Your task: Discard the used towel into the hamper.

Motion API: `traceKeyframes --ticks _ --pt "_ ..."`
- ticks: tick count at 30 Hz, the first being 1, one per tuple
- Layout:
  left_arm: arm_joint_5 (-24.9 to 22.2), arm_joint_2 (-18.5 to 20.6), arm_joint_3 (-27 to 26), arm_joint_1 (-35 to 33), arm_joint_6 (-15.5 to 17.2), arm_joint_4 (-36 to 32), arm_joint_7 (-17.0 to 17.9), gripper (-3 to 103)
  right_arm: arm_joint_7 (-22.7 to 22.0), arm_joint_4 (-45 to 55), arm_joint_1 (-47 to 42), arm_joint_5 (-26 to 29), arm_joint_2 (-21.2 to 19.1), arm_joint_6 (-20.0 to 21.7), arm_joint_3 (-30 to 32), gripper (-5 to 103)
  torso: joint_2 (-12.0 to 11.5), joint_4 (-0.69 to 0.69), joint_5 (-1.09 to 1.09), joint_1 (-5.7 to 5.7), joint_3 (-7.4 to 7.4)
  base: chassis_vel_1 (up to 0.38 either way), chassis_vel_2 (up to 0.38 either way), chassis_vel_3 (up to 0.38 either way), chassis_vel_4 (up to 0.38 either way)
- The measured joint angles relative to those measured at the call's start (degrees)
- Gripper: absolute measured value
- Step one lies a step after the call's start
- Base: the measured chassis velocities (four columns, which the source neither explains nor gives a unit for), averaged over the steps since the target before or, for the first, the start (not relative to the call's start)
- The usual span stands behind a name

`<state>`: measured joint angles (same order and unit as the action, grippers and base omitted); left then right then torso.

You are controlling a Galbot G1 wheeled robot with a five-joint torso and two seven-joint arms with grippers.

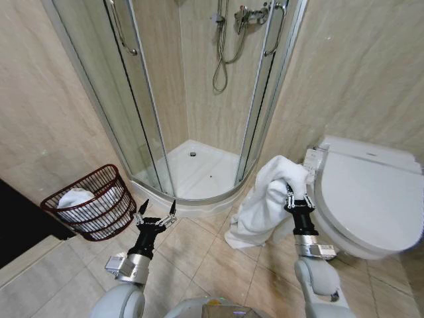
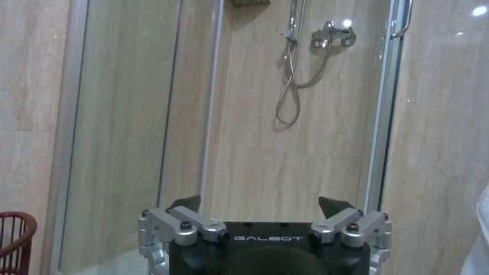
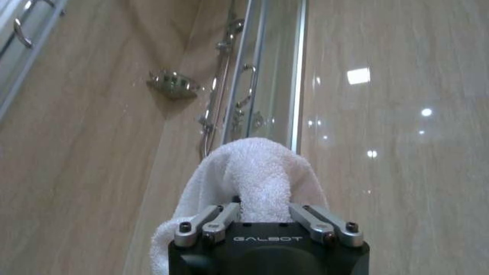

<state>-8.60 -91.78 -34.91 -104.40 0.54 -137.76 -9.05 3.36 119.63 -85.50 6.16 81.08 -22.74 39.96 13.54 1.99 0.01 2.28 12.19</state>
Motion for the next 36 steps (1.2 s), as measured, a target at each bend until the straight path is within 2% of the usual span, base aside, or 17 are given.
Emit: traceKeyframes --ticks 8,17,23,26,36 --pt "0.00 0.00 0.00 0.00 0.00 0.00 0.00 100 -0.11 4.69 -0.13 0.56 -1.81 1.40 0.98 16 0.02 0.01 -0.01 0.00 0.00 0.000 0.000 0.000 0.000" --pt "0.00 0.00 0.00 0.00 0.00 0.00 0.00 100 -1.97 11.34 -0.48 5.12 -3.38 4.78 2.69 16 0.03 0.00 -0.01 0.00 0.01 0.000 0.000 0.000 0.000" --pt "0.00 0.00 0.00 0.00 0.00 0.00 0.00 100 -1.36 13.48 -0.29 7.29 -4.59 4.87 4.58 16 0.08 0.01 -0.01 0.02 0.04 0.000 0.000 0.000 0.000" --pt "0.00 0.00 0.00 0.00 0.00 0.00 0.00 100 -0.19 15.43 0.11 8.39 -5.23 4.70 6.87 16 0.61 0.00 -0.02 0.20 0.36 0.000 0.000 0.000 0.000" --pt "0.00 0.00 0.00 0.00 0.00 0.00 0.00 100 0.01 18.36 -0.34 9.68 -5.42 4.22 8.25 16 2.46 0.00 -0.01 0.76 1.67 0.000 0.000 0.000 0.000"
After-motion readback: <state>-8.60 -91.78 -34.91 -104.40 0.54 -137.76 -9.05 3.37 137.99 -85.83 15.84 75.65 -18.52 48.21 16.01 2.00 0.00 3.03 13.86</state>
